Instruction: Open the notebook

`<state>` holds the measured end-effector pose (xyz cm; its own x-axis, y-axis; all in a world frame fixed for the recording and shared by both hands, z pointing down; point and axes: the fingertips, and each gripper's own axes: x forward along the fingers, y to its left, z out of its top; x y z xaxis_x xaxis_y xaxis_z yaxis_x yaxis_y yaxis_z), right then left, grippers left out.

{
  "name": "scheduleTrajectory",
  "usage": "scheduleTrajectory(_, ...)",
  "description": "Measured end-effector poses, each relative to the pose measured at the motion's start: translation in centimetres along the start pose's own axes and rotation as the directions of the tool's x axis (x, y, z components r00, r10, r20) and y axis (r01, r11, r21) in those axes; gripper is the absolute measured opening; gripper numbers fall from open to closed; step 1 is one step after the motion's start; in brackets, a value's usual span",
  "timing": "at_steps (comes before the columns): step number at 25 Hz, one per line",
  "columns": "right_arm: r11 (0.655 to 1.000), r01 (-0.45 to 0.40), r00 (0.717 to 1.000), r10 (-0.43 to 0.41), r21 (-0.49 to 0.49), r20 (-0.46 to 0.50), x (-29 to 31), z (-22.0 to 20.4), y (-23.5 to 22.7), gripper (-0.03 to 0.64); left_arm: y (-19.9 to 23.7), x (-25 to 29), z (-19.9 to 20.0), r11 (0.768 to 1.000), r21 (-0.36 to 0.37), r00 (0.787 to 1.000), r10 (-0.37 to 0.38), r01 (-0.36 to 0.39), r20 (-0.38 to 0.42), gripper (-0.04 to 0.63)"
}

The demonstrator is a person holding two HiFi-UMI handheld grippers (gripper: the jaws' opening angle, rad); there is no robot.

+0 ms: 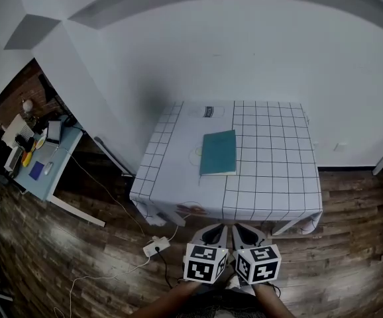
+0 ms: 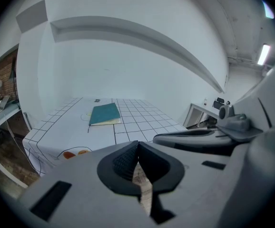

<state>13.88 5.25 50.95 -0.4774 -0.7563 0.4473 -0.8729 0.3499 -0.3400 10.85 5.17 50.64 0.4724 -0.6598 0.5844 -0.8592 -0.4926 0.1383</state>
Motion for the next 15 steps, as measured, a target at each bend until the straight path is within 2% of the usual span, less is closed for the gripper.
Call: scheduleTrajectory(15, 0.992, 0.128, 0.992, -0.128, 0.020, -0.006, 6.4, 3.3, -0.4, 0.012, 5.7, 4.1, 3.5, 0.992, 0.031, 0.992, -0.124, 0.124, -0.006, 0.011)
